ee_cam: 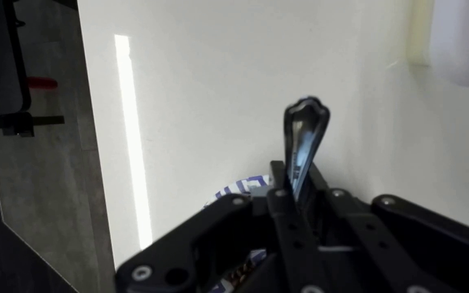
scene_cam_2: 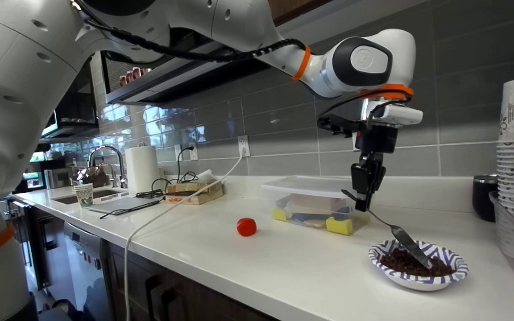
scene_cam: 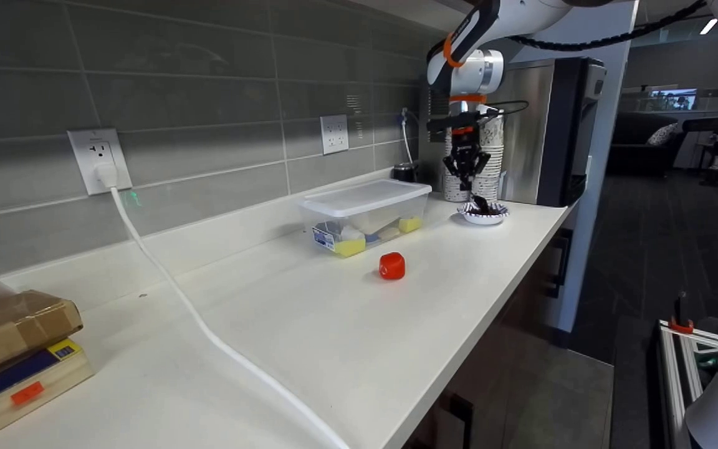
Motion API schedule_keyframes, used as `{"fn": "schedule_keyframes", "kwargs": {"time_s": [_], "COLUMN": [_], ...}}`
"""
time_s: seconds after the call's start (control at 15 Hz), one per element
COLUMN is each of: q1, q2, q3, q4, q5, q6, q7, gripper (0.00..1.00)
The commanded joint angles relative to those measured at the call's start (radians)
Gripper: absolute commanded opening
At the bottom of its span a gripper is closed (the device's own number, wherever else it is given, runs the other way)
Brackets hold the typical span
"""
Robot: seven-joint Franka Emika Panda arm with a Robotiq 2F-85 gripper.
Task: Use the silver spatula to stir the contents of the white plate
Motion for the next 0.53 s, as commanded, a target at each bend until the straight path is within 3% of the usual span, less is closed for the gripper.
{"fn": "schedule_keyframes", "kwargs": {"time_s": [0.0,0.47], "q1": [0.006,0.001], "q2": [-0.040,-0.036], "q3": [0.009,0.021], "q4": [-0.031,-0.030], "q5": [-0.006,0.043], "q6": [-0.053,-0.084], "q7": [0.001,0.020], "gripper": [0.03,0.03]}}
